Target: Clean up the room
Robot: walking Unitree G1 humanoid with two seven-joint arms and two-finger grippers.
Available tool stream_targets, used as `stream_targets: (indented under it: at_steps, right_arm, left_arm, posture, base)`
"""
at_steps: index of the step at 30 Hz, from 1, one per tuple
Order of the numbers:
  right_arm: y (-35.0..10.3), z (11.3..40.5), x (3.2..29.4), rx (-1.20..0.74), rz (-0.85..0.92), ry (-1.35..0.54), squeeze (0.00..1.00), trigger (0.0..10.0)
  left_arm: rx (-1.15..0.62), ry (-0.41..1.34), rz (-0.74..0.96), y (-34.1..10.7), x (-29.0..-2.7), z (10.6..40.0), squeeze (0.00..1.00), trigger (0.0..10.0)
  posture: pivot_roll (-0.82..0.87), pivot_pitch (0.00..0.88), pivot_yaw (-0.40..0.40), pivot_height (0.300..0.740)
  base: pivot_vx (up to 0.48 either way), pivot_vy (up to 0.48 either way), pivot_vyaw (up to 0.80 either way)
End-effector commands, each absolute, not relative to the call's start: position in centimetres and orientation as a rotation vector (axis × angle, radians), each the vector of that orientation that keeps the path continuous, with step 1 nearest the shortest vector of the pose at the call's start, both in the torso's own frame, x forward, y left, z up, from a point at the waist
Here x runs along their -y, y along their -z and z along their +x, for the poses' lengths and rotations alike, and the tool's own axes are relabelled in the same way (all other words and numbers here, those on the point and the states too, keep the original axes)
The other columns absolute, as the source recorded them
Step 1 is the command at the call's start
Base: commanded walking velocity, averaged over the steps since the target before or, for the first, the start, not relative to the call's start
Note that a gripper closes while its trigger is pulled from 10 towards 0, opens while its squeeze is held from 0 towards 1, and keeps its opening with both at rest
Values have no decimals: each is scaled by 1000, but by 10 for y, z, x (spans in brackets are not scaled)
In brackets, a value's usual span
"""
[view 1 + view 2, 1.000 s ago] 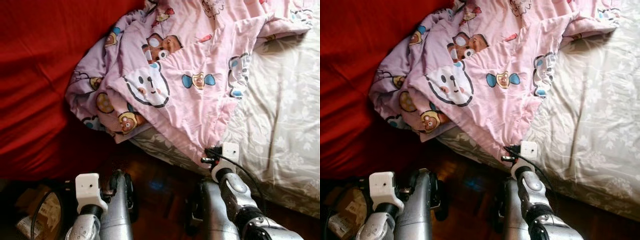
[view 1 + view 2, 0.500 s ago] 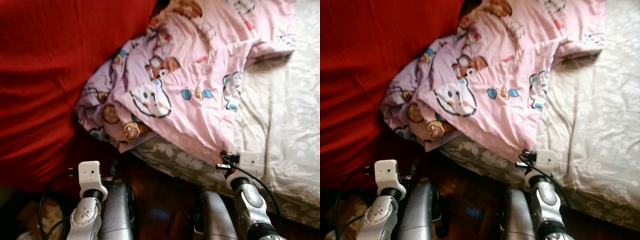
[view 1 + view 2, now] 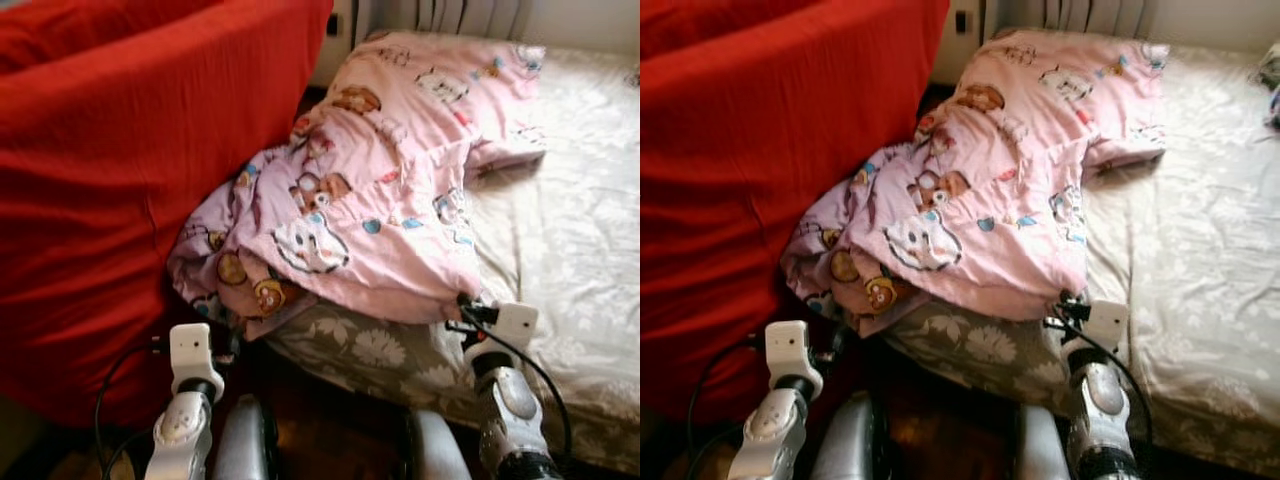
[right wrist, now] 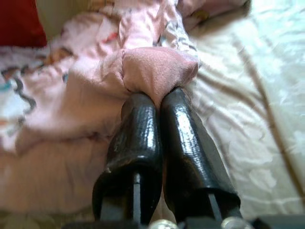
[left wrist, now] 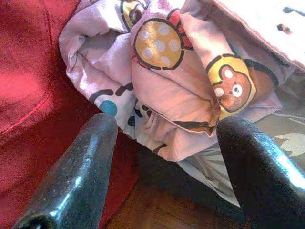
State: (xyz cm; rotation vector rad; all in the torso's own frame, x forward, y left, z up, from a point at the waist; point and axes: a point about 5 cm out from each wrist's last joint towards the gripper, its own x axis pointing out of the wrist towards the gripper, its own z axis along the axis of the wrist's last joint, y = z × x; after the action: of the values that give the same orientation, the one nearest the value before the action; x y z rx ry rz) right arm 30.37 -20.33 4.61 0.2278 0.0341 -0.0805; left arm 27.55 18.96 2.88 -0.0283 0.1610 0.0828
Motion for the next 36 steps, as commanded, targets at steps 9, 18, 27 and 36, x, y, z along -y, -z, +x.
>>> stream_targets:
  at_steps: [9,18,27,36]
  right_arm:
    - [-48,302,204,-14,232,101,0,10000]
    - [-49,301,209,-5,228,121,0,10000]
    - [-49,300,212,3,223,135,0,10000]
    - [-43,296,214,-35,202,155,0,10000]
  left_arm:
    - [-232,-121,-28,-10,-202,264,0,10000]
    - [-329,-131,-28,11,-206,251,0,10000]
    - [-481,-160,1,36,-215,230,0,10000]
    - [-629,-171,27,58,-213,205,0,10000]
  posture:
    - [-131,37,48,684]
    - [-136,15,53,739]
    - [-142,0,59,740]
    - [-152,0,62,740]
  base:
    - [0,0,0]
    - [0,0,0]
    - [0,0,0]
    - [0,0,0]
